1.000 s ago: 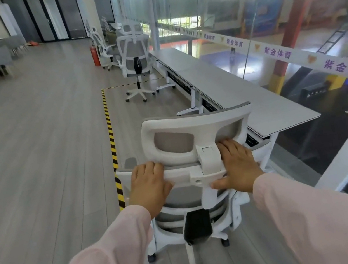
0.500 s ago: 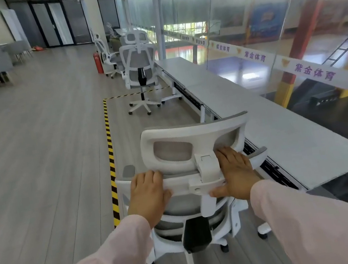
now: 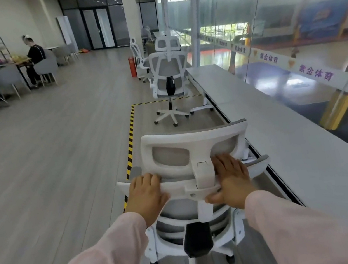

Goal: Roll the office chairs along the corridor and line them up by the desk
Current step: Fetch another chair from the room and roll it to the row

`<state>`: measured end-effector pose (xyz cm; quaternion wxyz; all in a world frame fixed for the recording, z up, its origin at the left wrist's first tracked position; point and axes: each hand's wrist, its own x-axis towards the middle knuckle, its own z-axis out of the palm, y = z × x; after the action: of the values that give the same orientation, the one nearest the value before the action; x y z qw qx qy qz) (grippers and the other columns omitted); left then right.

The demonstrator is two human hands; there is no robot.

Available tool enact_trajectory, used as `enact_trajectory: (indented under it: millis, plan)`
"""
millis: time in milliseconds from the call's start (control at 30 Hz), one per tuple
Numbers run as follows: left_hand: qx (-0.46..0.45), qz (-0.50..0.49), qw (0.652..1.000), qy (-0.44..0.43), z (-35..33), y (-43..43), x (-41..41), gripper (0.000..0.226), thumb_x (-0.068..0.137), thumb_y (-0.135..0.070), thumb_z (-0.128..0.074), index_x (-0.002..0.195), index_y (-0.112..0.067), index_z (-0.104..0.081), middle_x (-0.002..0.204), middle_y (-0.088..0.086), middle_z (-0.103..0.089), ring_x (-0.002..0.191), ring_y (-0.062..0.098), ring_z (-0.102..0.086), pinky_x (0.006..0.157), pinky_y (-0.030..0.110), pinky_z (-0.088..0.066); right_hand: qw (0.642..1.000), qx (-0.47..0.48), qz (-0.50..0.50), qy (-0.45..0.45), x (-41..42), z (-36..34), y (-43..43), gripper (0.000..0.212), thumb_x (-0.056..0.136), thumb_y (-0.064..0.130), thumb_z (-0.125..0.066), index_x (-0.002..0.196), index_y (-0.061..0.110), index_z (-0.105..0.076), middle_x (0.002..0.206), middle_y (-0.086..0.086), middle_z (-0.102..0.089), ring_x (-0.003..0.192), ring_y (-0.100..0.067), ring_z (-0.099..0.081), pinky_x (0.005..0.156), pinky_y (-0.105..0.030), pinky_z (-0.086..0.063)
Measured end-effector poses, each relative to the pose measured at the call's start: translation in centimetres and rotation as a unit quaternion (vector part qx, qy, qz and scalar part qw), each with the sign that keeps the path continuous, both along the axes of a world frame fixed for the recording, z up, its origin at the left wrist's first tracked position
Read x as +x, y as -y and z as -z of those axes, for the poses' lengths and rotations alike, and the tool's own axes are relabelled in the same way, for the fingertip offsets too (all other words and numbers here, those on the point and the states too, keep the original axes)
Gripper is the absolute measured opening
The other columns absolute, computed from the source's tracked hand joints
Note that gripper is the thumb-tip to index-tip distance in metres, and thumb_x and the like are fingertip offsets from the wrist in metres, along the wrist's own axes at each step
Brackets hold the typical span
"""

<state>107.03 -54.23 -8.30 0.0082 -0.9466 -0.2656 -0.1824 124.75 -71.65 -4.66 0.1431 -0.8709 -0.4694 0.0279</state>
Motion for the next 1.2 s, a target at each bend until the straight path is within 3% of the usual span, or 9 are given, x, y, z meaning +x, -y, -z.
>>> enact_trajectory:
  millis: [167,333,500,700,1200]
  plan:
    - [0.002,-0.010,1.000,-0.015,-0.2,-5.6,7.4,0.036,0.068,-0.041,-0.071,0.091,-0.016,-0.056,0.085,0.002,-0.057,0.077,0.026,-0.055,0.075,0.036,-0.045,1.000,0.006,-0.007,0.008,7.7,0.3,-6.2,0.114,0.064,0.060,-0.071,0.150,0.027,-0.004,0.157,0.006,-0.005,0.145,-0.015,0.004,0.118,-0.037,0.005]
    - [-0.005,-0.007,1.000,0.006,0.2,-12.4,14.2,0.036,0.073,-0.041,-0.066,0.097,-0.016,-0.056,0.090,0.003,-0.055,0.084,0.027,-0.052,0.080,0.038,-0.041,1.000,0.005,-0.011,0.022,14.6,0.3,-13.0,0.117,0.063,0.060,-0.073,0.150,0.025,-0.003,0.157,0.004,-0.006,0.145,-0.017,0.003,0.118,-0.037,0.003]
    - [-0.004,-0.002,1.000,0.014,-0.3,-19.1,21.0,0.036,0.067,-0.042,-0.073,0.089,-0.019,-0.057,0.083,0.001,-0.057,0.076,0.024,-0.053,0.075,0.036,-0.046,1.000,-0.007,0.005,0.026,21.3,0.0,-20.1,0.119,0.062,0.059,-0.074,0.151,0.024,-0.003,0.157,0.004,-0.007,0.145,-0.017,0.000,0.116,-0.037,0.001]
    - [-0.037,0.030,0.999,0.019,-0.3,-28.3,29.4,0.030,0.083,-0.043,-0.053,0.102,-0.020,-0.050,0.102,-0.001,-0.051,0.097,0.022,-0.046,0.096,0.035,-0.036,0.998,-0.037,0.025,0.043,29.2,-0.7,-28.9,0.122,0.062,0.062,-0.073,0.151,0.021,0.000,0.158,0.002,-0.005,0.146,-0.018,0.000,0.117,-0.038,0.000]
    - [-0.056,0.013,0.998,0.014,-0.3,-46.4,51.4,0.026,0.086,-0.043,-0.052,0.102,-0.024,-0.046,0.105,-0.004,-0.050,0.100,0.017,-0.044,0.102,0.034,-0.033,0.999,-0.008,0.014,0.032,51.2,-0.2,-47.1,0.120,0.063,0.059,-0.076,0.150,0.025,-0.001,0.156,0.005,-0.007,0.145,-0.018,-0.002,0.119,-0.039,-0.002]
